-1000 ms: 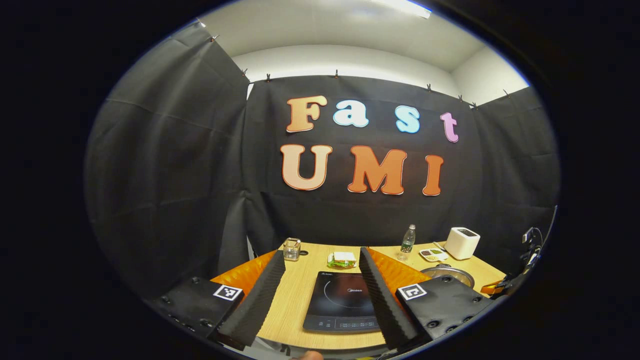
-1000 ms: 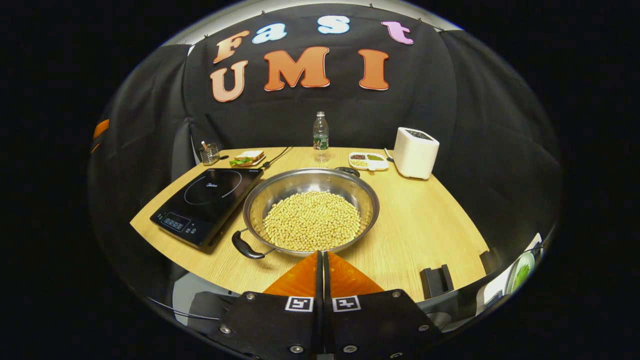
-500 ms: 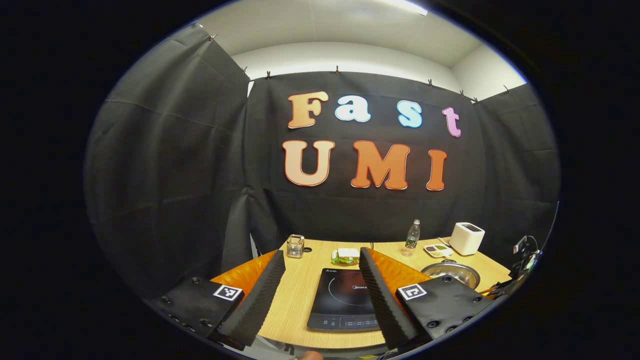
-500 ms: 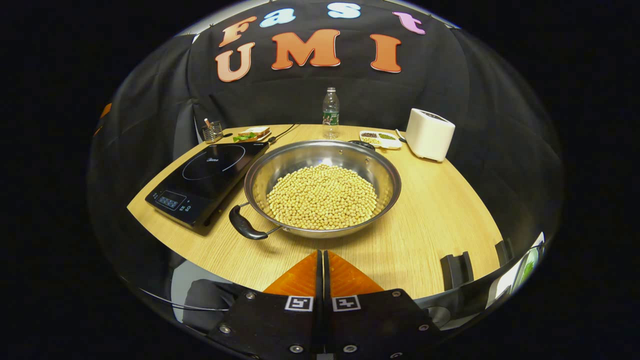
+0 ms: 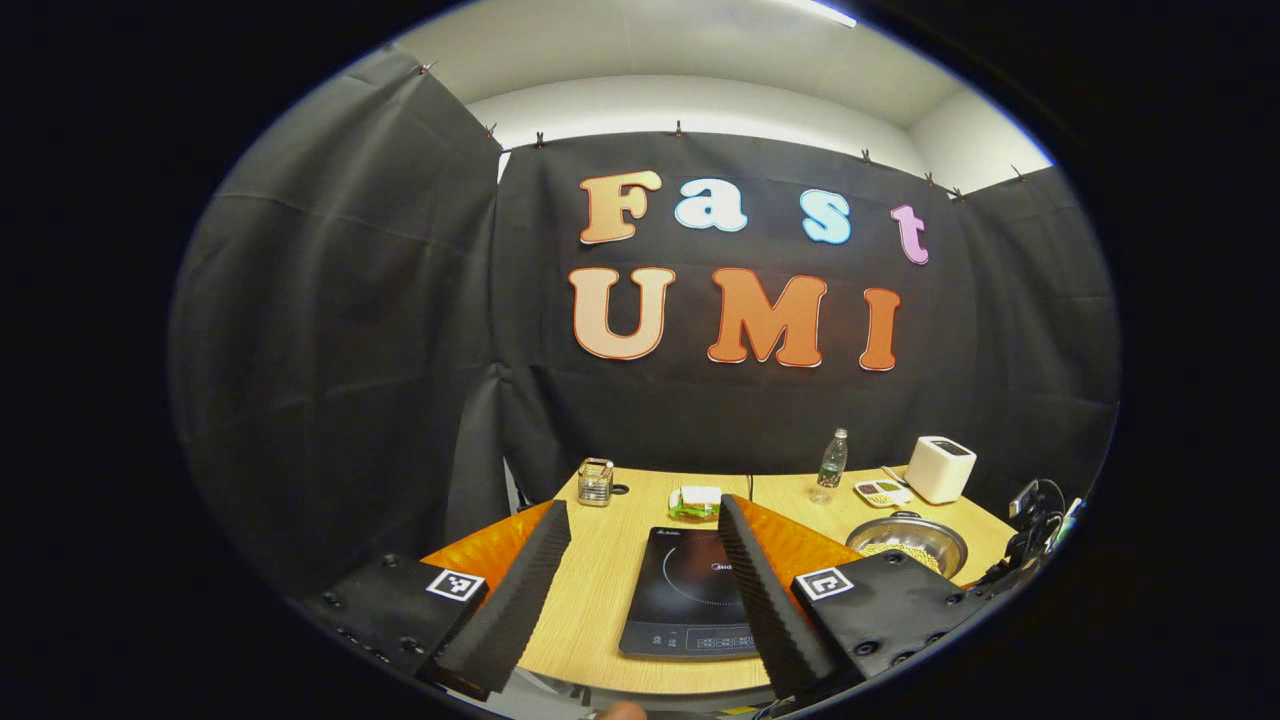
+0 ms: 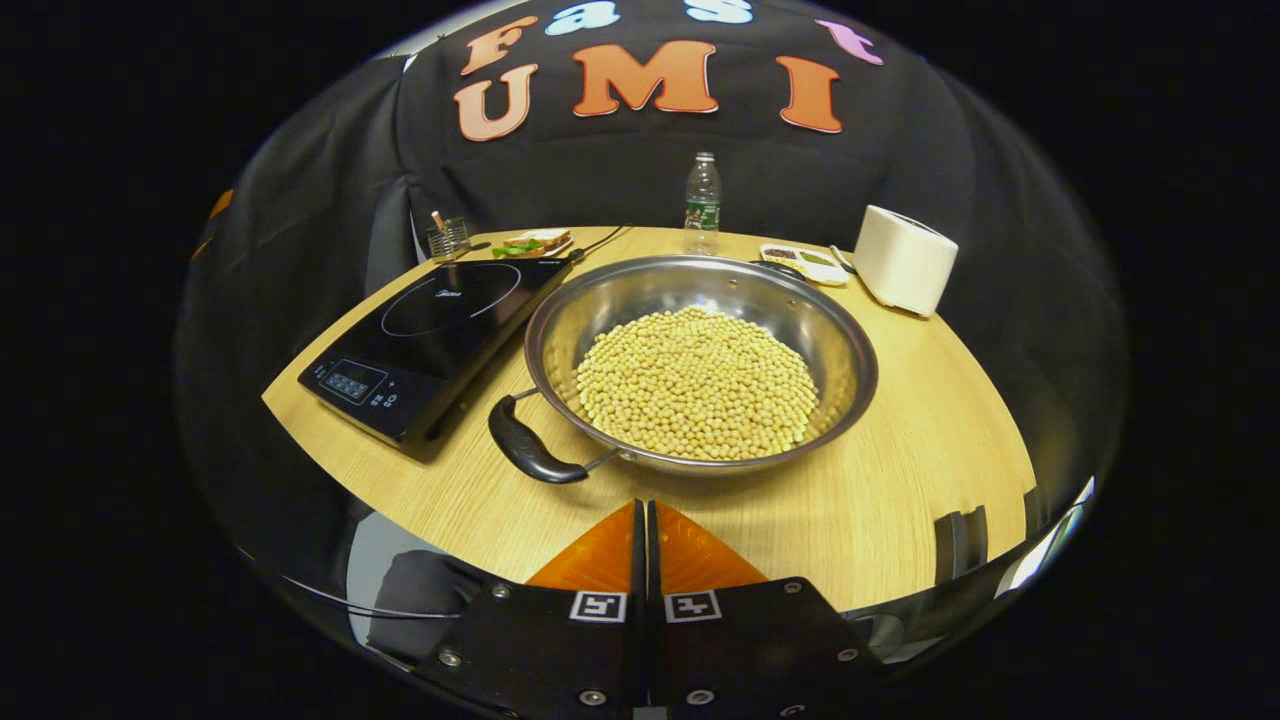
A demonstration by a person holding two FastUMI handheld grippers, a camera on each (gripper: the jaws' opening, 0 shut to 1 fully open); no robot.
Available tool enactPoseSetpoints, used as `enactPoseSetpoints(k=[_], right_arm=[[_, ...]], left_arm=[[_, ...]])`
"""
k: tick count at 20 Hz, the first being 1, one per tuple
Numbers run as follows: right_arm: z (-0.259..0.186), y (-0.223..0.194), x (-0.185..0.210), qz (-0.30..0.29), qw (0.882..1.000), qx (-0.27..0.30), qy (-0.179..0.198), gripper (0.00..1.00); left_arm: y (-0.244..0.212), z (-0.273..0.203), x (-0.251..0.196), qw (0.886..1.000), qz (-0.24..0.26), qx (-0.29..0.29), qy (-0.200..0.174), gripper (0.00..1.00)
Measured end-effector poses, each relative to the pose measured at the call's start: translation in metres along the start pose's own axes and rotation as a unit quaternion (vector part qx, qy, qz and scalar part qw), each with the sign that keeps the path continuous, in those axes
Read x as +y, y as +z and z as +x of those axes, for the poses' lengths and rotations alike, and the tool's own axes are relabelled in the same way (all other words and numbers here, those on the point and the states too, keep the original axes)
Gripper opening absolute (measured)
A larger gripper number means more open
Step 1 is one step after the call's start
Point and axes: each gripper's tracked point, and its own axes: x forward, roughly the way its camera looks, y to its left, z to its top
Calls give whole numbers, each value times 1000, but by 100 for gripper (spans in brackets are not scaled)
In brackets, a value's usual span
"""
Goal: First push the handle of the pot to place it horizontally, then grasp the pot with both hands and set it on the induction cooktop.
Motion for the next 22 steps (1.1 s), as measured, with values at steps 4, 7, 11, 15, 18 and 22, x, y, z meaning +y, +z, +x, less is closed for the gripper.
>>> enactPoseSetpoints(k=[4, 7, 11, 15, 18, 22], right_arm=[[12, 0, 14, -7, 1000, 8, 12, 0], [17, 6, 21, -11, 1000, 10, 19, 0], [23, 9, 34, -9, 999, 15, 36, 0], [27, 13, 45, -3, 999, 18, 47, 0], [29, 16, 52, -8, 999, 18, 49, 0], [33, 19, 59, -6, 998, 19, 54, 0]], left_arm=[[-5, 6, 5, 1000, 1, 8, 4, 98], [-5, 9, 11, 1000, 6, 9, 12, 98], [-6, 10, 12, 1000, 3, 8, 8, 98], [-7, 6, 16, 1000, 0, 9, 8, 98], [-6, 5, 20, 1000, -2, 7, 10, 98], [-9, 5, 23, 1000, -1, 10, 12, 98]])
